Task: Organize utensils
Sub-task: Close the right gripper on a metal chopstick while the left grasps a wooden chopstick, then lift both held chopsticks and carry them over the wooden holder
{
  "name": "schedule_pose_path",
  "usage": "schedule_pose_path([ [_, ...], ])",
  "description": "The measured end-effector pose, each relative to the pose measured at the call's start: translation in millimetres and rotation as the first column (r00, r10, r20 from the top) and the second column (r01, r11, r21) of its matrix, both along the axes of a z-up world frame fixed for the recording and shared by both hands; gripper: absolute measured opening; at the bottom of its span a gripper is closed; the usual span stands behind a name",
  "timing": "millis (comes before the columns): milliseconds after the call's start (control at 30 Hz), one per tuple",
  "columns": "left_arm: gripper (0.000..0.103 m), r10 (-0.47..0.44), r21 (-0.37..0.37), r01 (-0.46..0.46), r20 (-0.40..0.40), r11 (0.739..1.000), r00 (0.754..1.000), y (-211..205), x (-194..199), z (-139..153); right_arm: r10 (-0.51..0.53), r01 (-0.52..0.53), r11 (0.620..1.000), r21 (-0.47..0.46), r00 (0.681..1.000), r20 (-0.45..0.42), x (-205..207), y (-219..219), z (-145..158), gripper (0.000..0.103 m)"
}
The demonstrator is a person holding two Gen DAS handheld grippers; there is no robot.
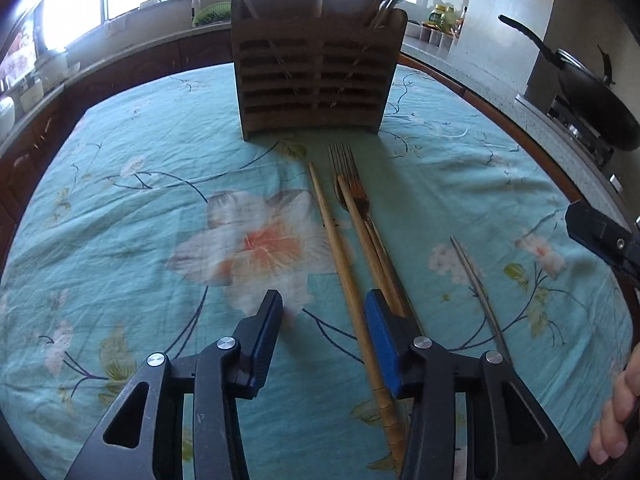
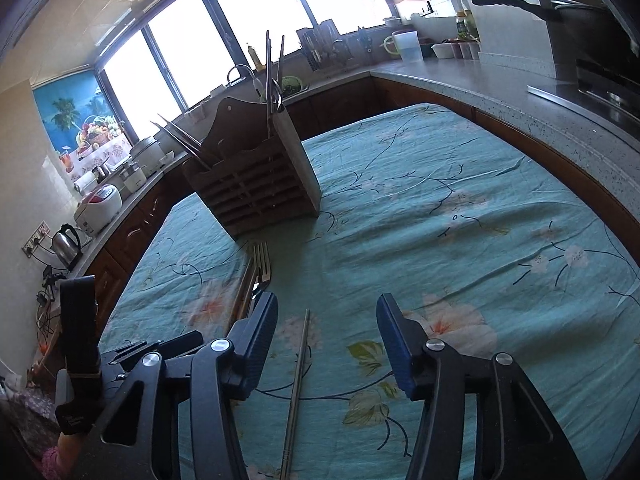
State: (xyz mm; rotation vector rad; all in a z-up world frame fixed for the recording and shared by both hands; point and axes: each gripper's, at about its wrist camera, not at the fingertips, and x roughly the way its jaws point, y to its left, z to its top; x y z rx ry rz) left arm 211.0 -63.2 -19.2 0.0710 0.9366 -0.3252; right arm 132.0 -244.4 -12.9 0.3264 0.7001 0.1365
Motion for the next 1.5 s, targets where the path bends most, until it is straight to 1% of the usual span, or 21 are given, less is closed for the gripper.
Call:
schedule_pose_path([
  [33,0.038,-0.001,0.034,0.0,0.012,0.999,1.0,-3,-1,-1,0.003,-0.003,1.0,0.0,1.0,-0.006,0,0,-1,0.053],
  [67,0.032,-0.004,0.062,0.003,0.022,0.998,1.0,-5,-2,-2,0.008,-0.008,1.0,0.001,1.0,-0.011,1,1,-2,0.052],
  [100,0.025,-0.013,0.068,0.011,0.026,0.998,1.0,-6,-5,-3,0.015,-0.015,1.0,0.0,1.0,-0.017,2,2,-4,0.051],
  [133,0.021,-0.019,0.061,0.018,0.021,0.998,1.0,-5,-8,-3,0.024,-0.024,1.0,-0.001,0.999,-0.026,2,5,-6,0.049],
  [200,0.008,-0.019,0.049,0.019,0.008,0.999,1.0,5,-14,-3,0.049,-0.05,0.999,-0.01,0.998,-0.046,4,12,-11,0.046],
  [333,0.007,0.02,0.017,-0.02,-0.017,1.0,1.0,37,-35,-1,0.096,-0.101,0.994,-0.047,0.992,-0.083,6,29,-20,0.037],
  [467,0.007,0.048,-0.032,-0.051,-0.068,0.998,0.997,56,-48,6,0.119,-0.13,0.988,-0.086,0.986,-0.115,11,40,-27,0.037],
  [533,0.012,0.054,-0.057,-0.058,-0.073,0.997,0.996,59,-43,11,0.125,-0.138,0.986,-0.096,0.984,-0.127,15,43,-30,0.037],
  [567,0.019,0.06,-0.06,-0.064,-0.064,0.996,0.996,59,-38,14,0.127,-0.141,0.985,-0.101,0.983,-0.131,17,44,-31,0.037],
  [600,0.022,0.064,-0.061,-0.067,-0.052,0.996,0.997,59,-34,18,0.129,-0.144,0.984,-0.107,0.982,-0.135,19,45,-32,0.037],
  [633,0.022,0.059,-0.065,-0.061,-0.041,0.996,0.997,57,-27,20,0.129,-0.146,0.982,-0.116,0.982,-0.14,21,46,-34,0.037],
  [767,0.023,0.021,-0.043,-0.023,-0.037,0.999,0.999,41,1,20,0.131,-0.157,0.976,-0.154,0.977,-0.168,32,52,-40,0.037],
  [900,0.022,-0.015,0.004,0.015,-0.08,1.0,0.997,26,30,1,0.141,-0.183,0.955,-0.235,0.973,-0.185,43,63,-44,0.036],
  [967,0.022,-0.023,0.036,0.024,-0.046,0.999,0.999,20,33,-2,0.149,-0.197,0.942,-0.272,0.971,-0.189,47,68,-45,0.036],
  [1067,0.018,-0.037,0.067,0.038,-0.019,0.997,0.999,13,35,-6,0.157,-0.216,0.92,-0.326,0.968,-0.197,49,74,-45,0.03],
  [1133,0.014,-0.045,0.068,0.045,-0.006,0.997,0.999,11,35,-7,0.173,-0.233,0.911,-0.339,0.965,-0.199,50,78,-45,0.019],
  [1167,0.009,-0.044,0.063,0.044,-0.006,0.997,0.999,11,35,-8,0.178,-0.238,0.907,-0.346,0.964,-0.197,49,79,-45,0.015],
  [1200,0.004,-0.042,0.057,0.042,-0.009,0.997,0.999,12,34,-7,0.181,-0.241,0.905,-0.35,0.964,-0.196,49,80,-45,0.007],
  [1300,0.004,-0.037,0.012,0.037,-0.032,0.999,0.999,20,35,-4,0.177,-0.234,0.923,-0.307,0.963,-0.203,50,76,-44,0.005],
  [1400,0.004,-0.025,-0.058,0.022,-0.049,0.998,0.998,35,30,5,0.185,-0.224,0.957,-0.183,0.96,-0.208,52,63,-40,0.004],
  [1500,0.004,-0.008,-0.13,0.004,-0.033,0.991,0.999,53,19,21,0.185,-0.209,0.969,-0.136,0.968,-0.167,43,56,-25,0.004],
])
